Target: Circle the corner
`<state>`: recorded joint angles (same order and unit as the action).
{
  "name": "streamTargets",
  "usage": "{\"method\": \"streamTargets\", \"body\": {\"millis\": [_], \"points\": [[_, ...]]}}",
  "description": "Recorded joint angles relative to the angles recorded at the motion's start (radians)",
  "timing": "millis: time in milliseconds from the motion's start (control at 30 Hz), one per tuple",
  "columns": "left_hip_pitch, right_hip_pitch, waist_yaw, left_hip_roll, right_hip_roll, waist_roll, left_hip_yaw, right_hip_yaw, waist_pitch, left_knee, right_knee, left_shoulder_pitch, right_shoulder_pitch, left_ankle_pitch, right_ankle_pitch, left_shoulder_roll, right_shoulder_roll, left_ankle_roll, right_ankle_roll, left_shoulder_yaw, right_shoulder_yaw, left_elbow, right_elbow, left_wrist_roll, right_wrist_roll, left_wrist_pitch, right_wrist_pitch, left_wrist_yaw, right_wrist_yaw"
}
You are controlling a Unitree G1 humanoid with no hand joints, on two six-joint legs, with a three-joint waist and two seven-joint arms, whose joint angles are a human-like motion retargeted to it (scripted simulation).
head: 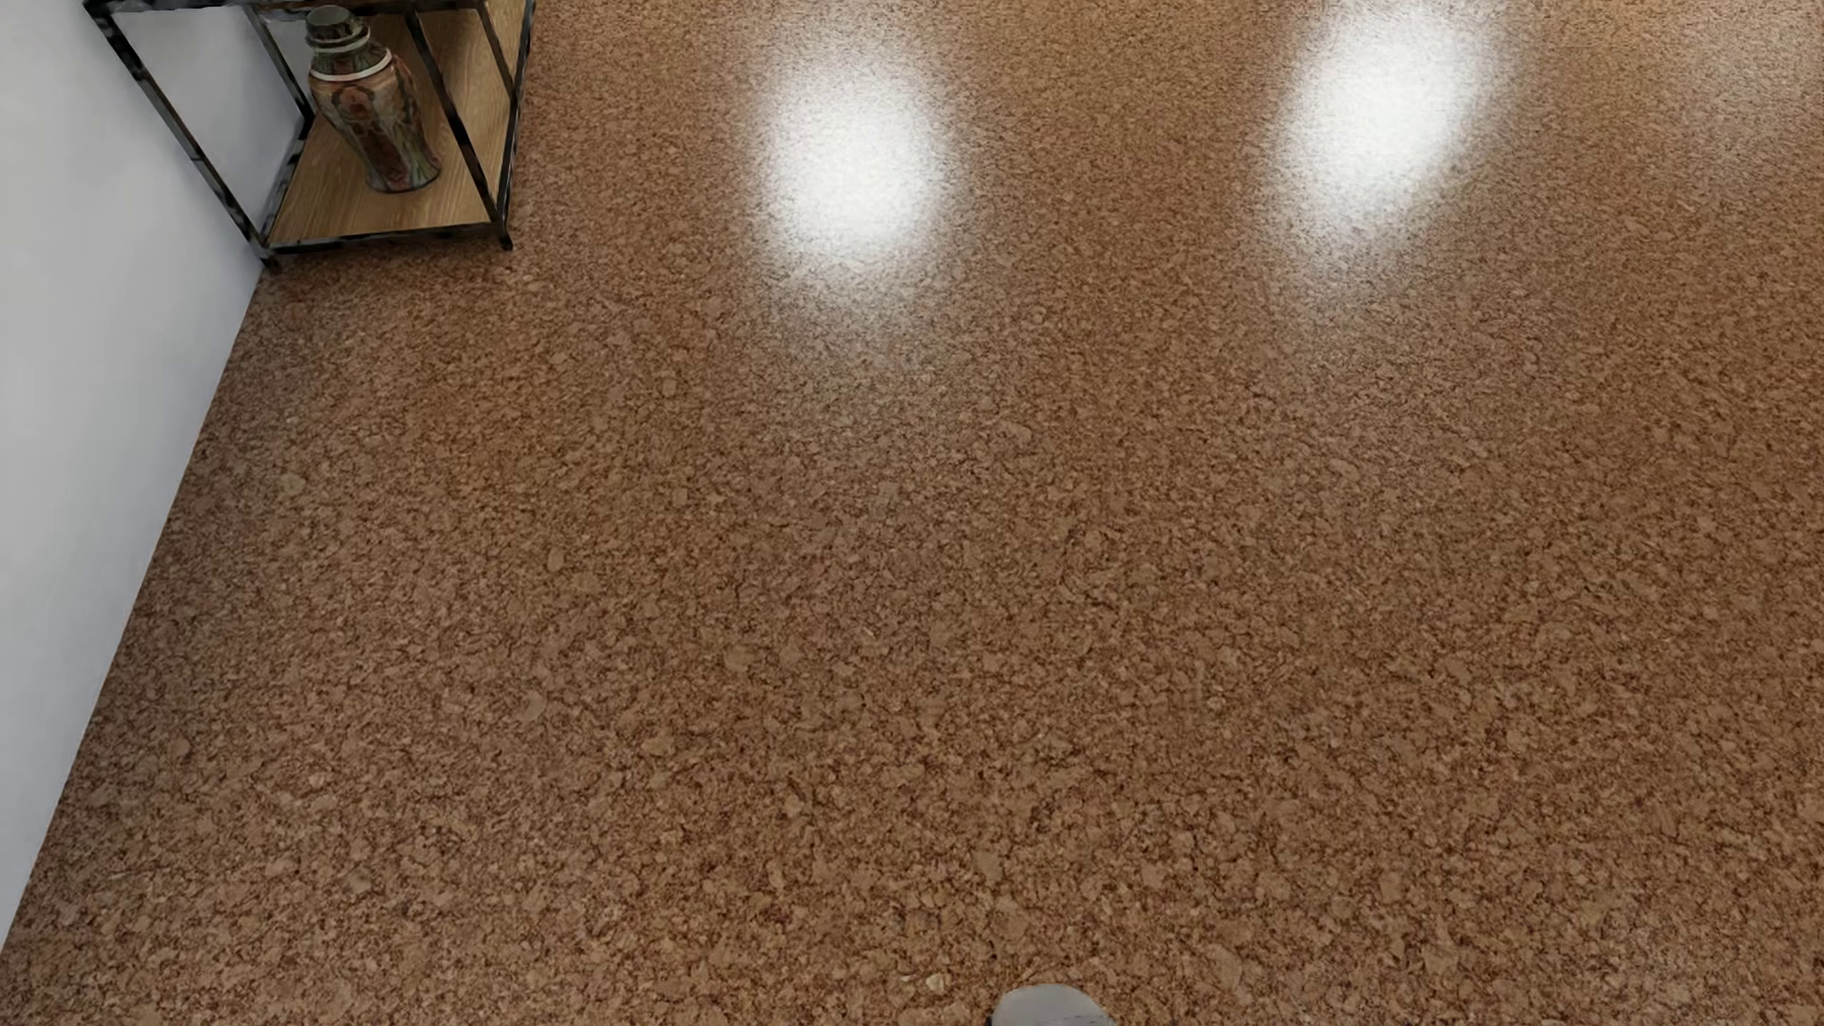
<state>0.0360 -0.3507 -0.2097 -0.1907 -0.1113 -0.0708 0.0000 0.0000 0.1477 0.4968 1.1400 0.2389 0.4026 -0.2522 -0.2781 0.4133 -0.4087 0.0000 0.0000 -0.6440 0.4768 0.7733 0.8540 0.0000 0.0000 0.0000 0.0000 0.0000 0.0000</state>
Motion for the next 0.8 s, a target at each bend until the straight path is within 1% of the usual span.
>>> {"method": "streamTargets", "body": {"millis": [33,67,100,133,167,200,233,267,300,333,367,400,433,467,500,533,567,600,633,667,700,733,767,800], "points": [[0.074,-0.065,-0.053,0.013,0.001,0.0,0.0,0.0,-0.009,-0.033,-0.139,-0.033,0.024,-0.055,0.022,0.011,0.001,0.0,0.0,0.082,0.022,-0.071,0.017,0.0,0.0,0.0,0.0,0.0,0.0],[0.152,-0.105,-0.093,0.029,-0.007,-0.001,0.0,0.0,-0.02,-0.061,-0.302,-0.074,0.049,-0.107,0.065,0.015,0.004,0.0,0.0,0.125,0.031,-0.115,0.031,0.0,0.0,0.0,0.0,0.0,0.0],[0.222,-0.128,-0.115,0.039,-0.005,-0.002,0.0,0.0,-0.035,-0.081,-0.495,-0.124,0.074,-0.153,0.097,0.021,0.007,0.0,0.0,0.174,0.032,-0.159,0.037,0.0,0.0,0.0,0.0,0.0,0.0],[0.274,-0.148,-0.132,0.047,-0.007,-0.005,0.0,0.0,-0.057,-0.089,-0.642,-0.161,0.097,-0.184,0.101,0.034,0.007,0.0,0.0,0.201,0.037,-0.206,0.039,0.0,0.0,0.0,0.0,0.0,0.0],[0.321,-0.173,-0.158,0.062,-0.022,-0.014,0.0,0.0,-0.071,-0.09,-0.675,-0.183,0.112,-0.187,0.068,0.044,0.004,0.0,0.0,0.235,0.038,-0.244,0.042,0.0,0.0,0.0,0.0,0.0,0.0],[0.361,-0.189,-0.208,0.118,-0.027,-0.006,0.0,0.0,-0.071,-0.073,-0.631,-0.194,0.126,-0.157,0.073,0.045,0.004,0.0,0.0,0.264,0.035,-0.264,0.046,0.0,0.0,0.0,0.0,0.0,0.0],[0.377,-0.237,-0.229,0.172,-0.016,0.016,0.0,0.0,-0.074,-0.019,-0.491,-0.189,0.124,-0.084,0.155,0.037,0.005,0.0,0.0,0.283,0.049,-0.269,0.07,0.0,0.0,0.0,0.0,0.0,0.0],[0.371,-0.255,-0.224,0.234,0.03,0.059,0.0,0.0,-0.06,0.092,-0.354,-0.164,0.103,0.056,0.173,0.006,0.007,0.0,0.0,0.286,0.073,-0.235,0.126,0.0,0.0,0.0,0.0,0.0,0.0],[0.317,-0.204,-0.196,0.259,0.057,0.066,0.0,0.0,-0.049,0.276,-0.283,-0.134,0.066,0.222,0.124,-0.005,0.016,0.0,0.0,0.284,0.078,-0.198,0.162,0.0,0.0,0.0,0.0,0.0,0.0],[0.186,-0.157,-0.162,0.228,0.072,0.052,0.0,0.0,-0.058,0.55,-0.26,-0.122,0.058,0.348,0.059,0.001,0.033,0.0,0.0,0.23,0.052,-0.159,0.138,0.0,0.0,0.0,0.0,0.0,0.0],[0.076,-0.062,-0.086,0.234,0.115,0.064,0.0,0.0,-0.045,0.772,-0.296,-0.119,0.044,0.337,0.041,-0.005,0.043,0.0,0.0,0.165,0.036,-0.104,0.094,0.0,0.0,0.0,0.0,0.0,0.0],[-0.013,0.036,-0.001,0.198,0.131,0.044,0.0,0.0,-0.033,0.884,-0.35,-0.101,0.019,0.315,0.048,-0.014,0.05,0.0,0.0,0.102,0.017,-0.041,0.043,0.0,0.0,0.0,0.0,0.0,0.0],[-0.134,0.115,0.077,0.171,0.136,0.016,0.0,0.0,-0.037,0.933,-0.404,-0.049,-0.015,0.312,0.05,-0.014,0.063,0.0,0.0,0.097,-0.017,-0.028,-0.022,0.0,0.0,0.0,0.0,0.0,0.0],[-0.221,0.224,0.141,0.144,0.135,-0.014,0.0,0.0,-0.031,0.873,-0.471,0.025,-0.04,0.335,0.049,-0.01,0.071,0.0,0.0,0.121,-0.023,-0.027,-0.095,0.0,0.0,0.0,0.0,0.0,0.0],[-0.291,0.321,0.184,0.126,0.132,-0.013,0.0,0.0,-0.025,0.714,-0.528,0.02,-0.069,0.409,0.045,-0.05,0.066,0.0,0.0,0.024,-0.065,0.154,-0.16,0.0,0.0,0.0,0.0,0.0,0.0],[-0.349,0.414,0.23,0.113,0.121,-0.026,0.0,0.0,-0.025,0.502,-0.579,0.074,-0.098,0.51,0.04,-0.027,0.068,0.0,0.0,-0.043,-0.107,0.144,-0.244,0.0,0.0,0.0,0.0,0.0,0.0],[-0.396,0.492,0.268,0.111,0.109,-0.03,0.0,0.0,-0.033,0.283,-0.621,0.116,-0.126,0.566,0.02,-0.026,0.066,0.0,0.0,-0.081,-0.108,0.173,-0.307,0.0,0.0,0.0,0.0,0.0,0.0],[-0.416,0.563,0.3,0.123,0.103,-0.019,0.0,0.0,-0.038,0.078,-0.64,0.15,-0.163,0.437,-0.014,-0.032,0.053,0.0,0.0,-0.104,-0.138,0.199,-0.364,0.0,0.0,0.0,0.0,0.0,0.0],[-0.443,0.609,0.334,0.137,0.095,-0.009,0.0,0.0,-0.048,-0.041,-0.645,0.181,-0.196,0.122,-0.055,-0.03,0.04,0.0,0.0,-0.143,-0.151,0.207,-0.406,0.0,0.0,0.0,0.0,0.0,0.0],[-0.471,0.642,0.364,0.153,0.075,-0.003,0.0,0.0,-0.057,-0.014,-0.634,0.208,-0.218,-0.098,-0.096,-0.032,0.031,0.0,0.0,-0.157,-0.176,0.217,-0.43,0.0,0.0,0.0,0.0,0.0,0.0],[-0.495,0.674,0.402,0.15,0.055,-0.003,0.0,0.0,-0.053,-0.023,-0.612,0.229,-0.23,-0.119,-0.098,-0.035,0.029,0.0,0.0,-0.18,-0.197,0.227,-0.435,0.0,0.0,0.0,0.0,0.0,0.0],[-0.514,0.723,0.424,0.134,0.029,-0.013,0.0,0.0,-0.046,-0.005,-0.59,0.243,-0.228,0.057,-0.059,-0.035,0.039,0.0,0.0,-0.196,-0.218,0.244,-0.404,0.0,0.0,0.0,0.0,0.0,0.0],[-0.554,0.723,0.418,0.105,0.015,-0.026,0.0,0.0,-0.067,0.036,-0.536,0.249,-0.212,0.331,0.061,-0.039,0.051,0.0,0.0,-0.208,-0.232,0.257,-0.368,0.0,0.0,0.0,0.0,0.0,0.0],[-0.564,0.681,0.402,0.056,-0.036,-0.063,0.0,0.0,-0.073,0.122,-0.378,0.238,-0.192,0.474,0.265,-0.04,0.077,0.0,0.0,-0.238,-0.218,0.276,-0.285,0.0,0.0,0.0,0.0,0.0,0.0]]}}
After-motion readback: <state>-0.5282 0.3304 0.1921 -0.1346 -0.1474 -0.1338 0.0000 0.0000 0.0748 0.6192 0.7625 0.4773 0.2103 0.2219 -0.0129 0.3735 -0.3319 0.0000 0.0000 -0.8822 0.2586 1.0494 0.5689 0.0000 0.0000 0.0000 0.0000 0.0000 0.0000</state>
